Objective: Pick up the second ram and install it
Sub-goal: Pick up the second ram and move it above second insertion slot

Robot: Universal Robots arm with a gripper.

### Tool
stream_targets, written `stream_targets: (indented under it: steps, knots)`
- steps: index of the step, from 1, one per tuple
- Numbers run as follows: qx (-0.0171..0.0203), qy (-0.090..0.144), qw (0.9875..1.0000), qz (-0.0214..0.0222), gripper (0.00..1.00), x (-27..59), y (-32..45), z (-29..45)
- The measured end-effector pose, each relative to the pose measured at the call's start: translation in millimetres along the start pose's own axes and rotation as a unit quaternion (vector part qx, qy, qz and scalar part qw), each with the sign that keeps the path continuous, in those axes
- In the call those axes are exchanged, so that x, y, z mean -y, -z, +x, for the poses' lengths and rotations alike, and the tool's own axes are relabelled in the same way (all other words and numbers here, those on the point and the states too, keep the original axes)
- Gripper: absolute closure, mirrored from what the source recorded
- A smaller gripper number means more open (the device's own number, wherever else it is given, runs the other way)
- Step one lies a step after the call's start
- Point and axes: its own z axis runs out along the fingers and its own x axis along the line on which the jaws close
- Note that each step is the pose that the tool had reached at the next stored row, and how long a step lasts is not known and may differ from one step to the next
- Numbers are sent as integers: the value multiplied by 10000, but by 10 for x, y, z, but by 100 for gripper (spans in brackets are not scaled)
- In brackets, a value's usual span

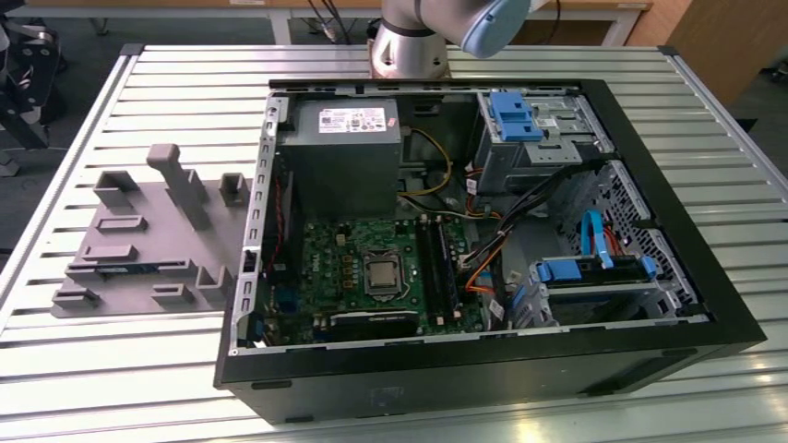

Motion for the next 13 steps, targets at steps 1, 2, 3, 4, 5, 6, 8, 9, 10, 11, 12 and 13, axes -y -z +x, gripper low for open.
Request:
stream_targets:
  steps: [1, 2, 3, 4, 5, 6, 8, 9, 10, 11, 12, 13]
  knots:
    - [-1, 16, 10000, 0, 89, 0, 0, 0]
    - [-1, 19, 10000, 0, 89, 0, 0, 0]
    - [-1, 20, 10000, 0, 89, 0, 0, 0]
    - [-2, 20, 10000, 0, 89, 0, 0, 0]
    - [-1, 20, 10000, 0, 89, 0, 0, 0]
    - [-2, 20, 10000, 0, 89, 0, 1, 0]
    - [-1, 20, 10000, 0, 89, 0, 0, 0]
    - [-1, 21, 10000, 0, 89, 0, 0, 0]
    - [-1, 21, 10000, 0, 89, 0, 0, 0]
    - [-1, 21, 10000, 0, 89, 0, 0, 0]
    - [-1, 24, 10000, 0, 89, 0, 0, 0]
    - [-2, 36, 10000, 0, 89, 0, 0, 0]
